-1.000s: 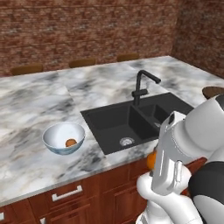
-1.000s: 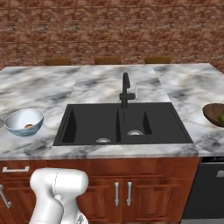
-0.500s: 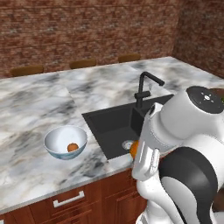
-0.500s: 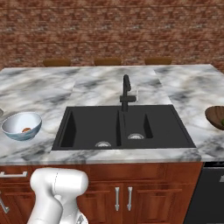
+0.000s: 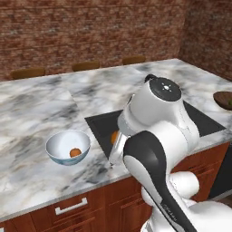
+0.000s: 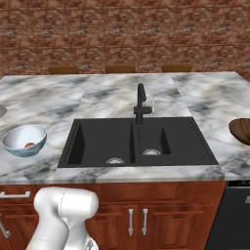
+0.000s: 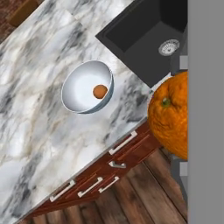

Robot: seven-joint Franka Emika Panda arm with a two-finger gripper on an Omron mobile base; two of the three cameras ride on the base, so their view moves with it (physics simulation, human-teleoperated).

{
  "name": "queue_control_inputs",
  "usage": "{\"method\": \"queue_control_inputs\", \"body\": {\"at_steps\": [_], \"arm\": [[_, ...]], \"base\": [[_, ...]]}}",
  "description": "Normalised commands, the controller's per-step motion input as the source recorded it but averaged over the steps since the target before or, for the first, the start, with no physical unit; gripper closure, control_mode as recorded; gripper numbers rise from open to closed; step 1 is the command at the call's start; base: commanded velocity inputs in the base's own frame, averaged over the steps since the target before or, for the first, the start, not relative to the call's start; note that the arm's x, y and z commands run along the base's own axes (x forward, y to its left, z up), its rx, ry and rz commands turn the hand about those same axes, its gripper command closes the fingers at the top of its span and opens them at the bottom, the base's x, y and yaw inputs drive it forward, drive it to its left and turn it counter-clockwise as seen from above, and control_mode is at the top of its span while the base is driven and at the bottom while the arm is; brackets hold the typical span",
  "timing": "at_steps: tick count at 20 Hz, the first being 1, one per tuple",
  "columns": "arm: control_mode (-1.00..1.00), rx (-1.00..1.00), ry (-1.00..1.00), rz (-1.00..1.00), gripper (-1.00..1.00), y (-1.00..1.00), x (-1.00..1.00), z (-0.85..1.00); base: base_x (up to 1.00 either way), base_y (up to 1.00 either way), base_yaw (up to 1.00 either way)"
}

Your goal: Pick the tangerines from the cabinet and place them in one bowl. Pick the lime from the sink and place it in the other bowl.

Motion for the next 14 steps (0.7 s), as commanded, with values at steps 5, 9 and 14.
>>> {"method": "queue_control_inputs", "body": {"at_steps": [5, 9, 14], "arm": [[-1.0, 0.0, 0.0, 0.0, 1.0, 0.35, 0.81, -0.06], [-1.0, 0.0, 0.0, -0.01, 1.0, 0.44, 0.74, -0.2], [-1.0, 0.0, 0.0, -0.01, 1.0, 0.51, 0.64, -0.34]], "base": [[0.0, 0.0, 0.0], [0.0, 0.0, 0.0], [0.0, 0.0, 0.0]]}}
